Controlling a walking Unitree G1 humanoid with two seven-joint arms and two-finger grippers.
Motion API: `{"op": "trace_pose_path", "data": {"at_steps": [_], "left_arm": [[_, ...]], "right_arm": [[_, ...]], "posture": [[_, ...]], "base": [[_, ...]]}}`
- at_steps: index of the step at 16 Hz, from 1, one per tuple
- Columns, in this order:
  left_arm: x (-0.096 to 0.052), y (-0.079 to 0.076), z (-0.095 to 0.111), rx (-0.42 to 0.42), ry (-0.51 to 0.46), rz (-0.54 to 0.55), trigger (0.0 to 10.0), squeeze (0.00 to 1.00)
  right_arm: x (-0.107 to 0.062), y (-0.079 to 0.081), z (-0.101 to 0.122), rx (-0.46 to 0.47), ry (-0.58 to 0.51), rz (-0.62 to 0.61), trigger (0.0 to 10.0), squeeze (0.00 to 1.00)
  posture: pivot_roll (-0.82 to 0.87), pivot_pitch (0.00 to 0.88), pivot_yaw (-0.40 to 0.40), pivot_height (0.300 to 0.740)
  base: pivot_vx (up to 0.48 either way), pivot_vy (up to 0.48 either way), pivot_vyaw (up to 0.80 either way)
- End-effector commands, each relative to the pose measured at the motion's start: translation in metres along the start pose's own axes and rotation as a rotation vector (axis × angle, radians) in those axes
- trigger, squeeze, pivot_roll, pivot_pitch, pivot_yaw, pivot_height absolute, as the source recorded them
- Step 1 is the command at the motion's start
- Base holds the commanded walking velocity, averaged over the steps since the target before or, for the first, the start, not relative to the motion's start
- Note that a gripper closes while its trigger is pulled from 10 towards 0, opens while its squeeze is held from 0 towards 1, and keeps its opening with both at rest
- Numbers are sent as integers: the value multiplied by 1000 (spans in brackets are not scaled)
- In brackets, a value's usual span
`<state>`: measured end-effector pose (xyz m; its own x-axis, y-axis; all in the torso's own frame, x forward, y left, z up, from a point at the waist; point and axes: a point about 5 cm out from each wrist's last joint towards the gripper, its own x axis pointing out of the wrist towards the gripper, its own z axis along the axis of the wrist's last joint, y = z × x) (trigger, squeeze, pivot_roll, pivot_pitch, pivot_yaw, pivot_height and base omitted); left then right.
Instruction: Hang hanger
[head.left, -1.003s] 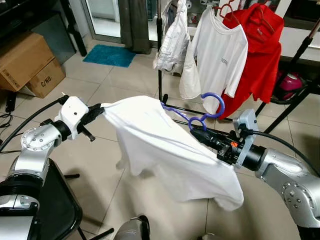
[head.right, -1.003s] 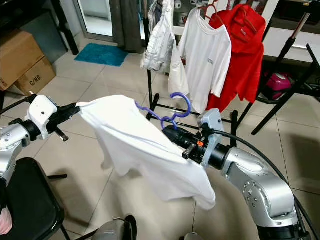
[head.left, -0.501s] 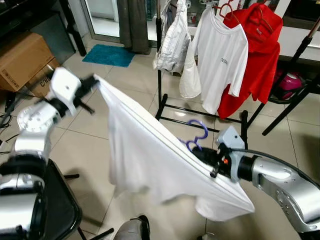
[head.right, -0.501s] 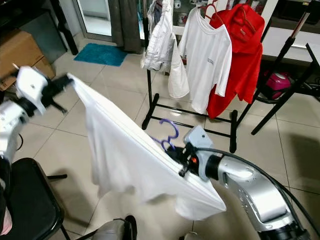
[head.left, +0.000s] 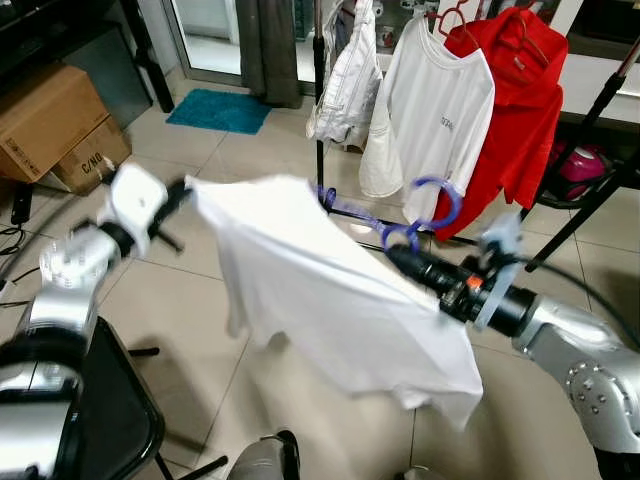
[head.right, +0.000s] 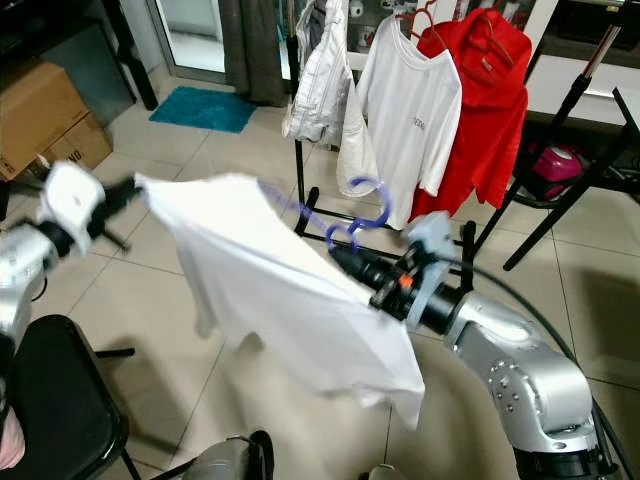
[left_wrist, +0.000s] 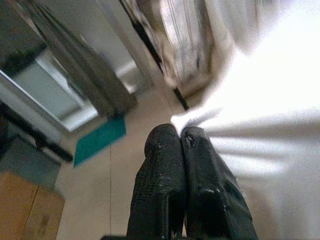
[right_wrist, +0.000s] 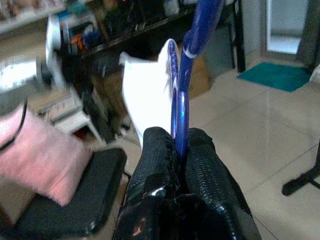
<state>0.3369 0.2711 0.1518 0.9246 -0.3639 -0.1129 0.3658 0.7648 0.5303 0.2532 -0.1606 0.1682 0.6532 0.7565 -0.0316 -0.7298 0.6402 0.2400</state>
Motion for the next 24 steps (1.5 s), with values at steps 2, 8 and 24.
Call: {"op": "trace_pose_path", "data": {"at_steps": [2,8,24], "left_arm": [[-9,-3,-16,16,86,-6,0,0],[-13,-11,-24,1,110,-54,235,0],[30,-78,46,-639,-197,-257,10000,1000]], "right_arm": [[0,-1,13,7,-56,-10,10000,0],[3,-3,14,13,-63,-39,10000,0],[33,11,1,-196,62,-141,10000,0]], "posture": [[-83,103,75,740],[-78,103,74,740],[-72,102,77,740]], "base": [[0,0,0],[0,0,0],[0,0,0]]}}
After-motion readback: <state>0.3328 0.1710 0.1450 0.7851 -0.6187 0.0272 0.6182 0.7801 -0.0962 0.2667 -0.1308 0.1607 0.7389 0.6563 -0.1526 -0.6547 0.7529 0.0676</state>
